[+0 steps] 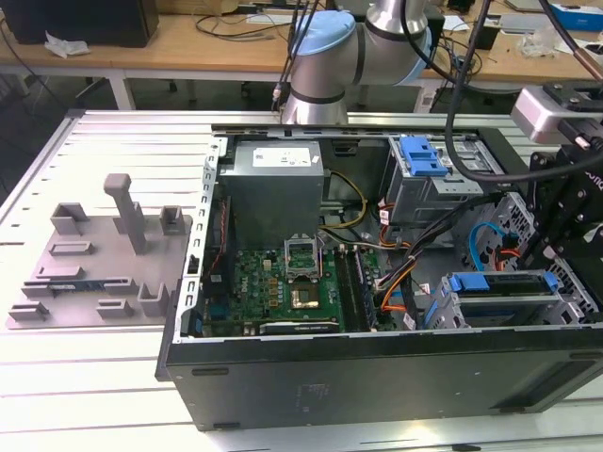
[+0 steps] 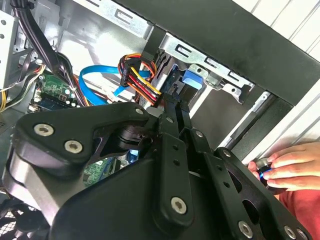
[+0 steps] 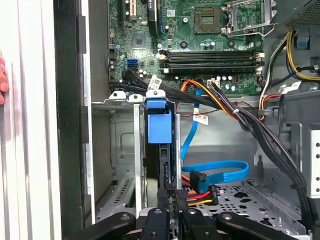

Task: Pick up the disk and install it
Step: 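Insert the first disk wire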

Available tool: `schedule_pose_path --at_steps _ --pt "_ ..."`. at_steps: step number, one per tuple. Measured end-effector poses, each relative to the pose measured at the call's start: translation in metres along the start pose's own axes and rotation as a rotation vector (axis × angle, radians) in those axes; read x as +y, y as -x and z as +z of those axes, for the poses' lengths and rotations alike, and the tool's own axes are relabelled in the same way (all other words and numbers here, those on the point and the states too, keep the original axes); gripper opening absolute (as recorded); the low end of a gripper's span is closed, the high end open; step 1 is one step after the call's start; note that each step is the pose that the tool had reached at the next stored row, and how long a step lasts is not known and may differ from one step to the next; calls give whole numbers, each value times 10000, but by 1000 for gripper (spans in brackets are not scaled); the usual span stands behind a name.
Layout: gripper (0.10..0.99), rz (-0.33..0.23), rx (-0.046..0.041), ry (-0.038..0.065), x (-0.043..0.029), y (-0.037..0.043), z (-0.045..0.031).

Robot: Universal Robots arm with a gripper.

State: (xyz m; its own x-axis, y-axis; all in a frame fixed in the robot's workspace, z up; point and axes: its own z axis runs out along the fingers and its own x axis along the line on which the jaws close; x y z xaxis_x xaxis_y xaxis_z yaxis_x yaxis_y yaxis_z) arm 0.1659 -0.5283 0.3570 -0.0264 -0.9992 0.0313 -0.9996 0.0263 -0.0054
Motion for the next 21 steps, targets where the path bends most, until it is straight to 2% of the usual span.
schedule_pose_path --at_steps 21 --pt "169 1 -2 0 17 -22 17"
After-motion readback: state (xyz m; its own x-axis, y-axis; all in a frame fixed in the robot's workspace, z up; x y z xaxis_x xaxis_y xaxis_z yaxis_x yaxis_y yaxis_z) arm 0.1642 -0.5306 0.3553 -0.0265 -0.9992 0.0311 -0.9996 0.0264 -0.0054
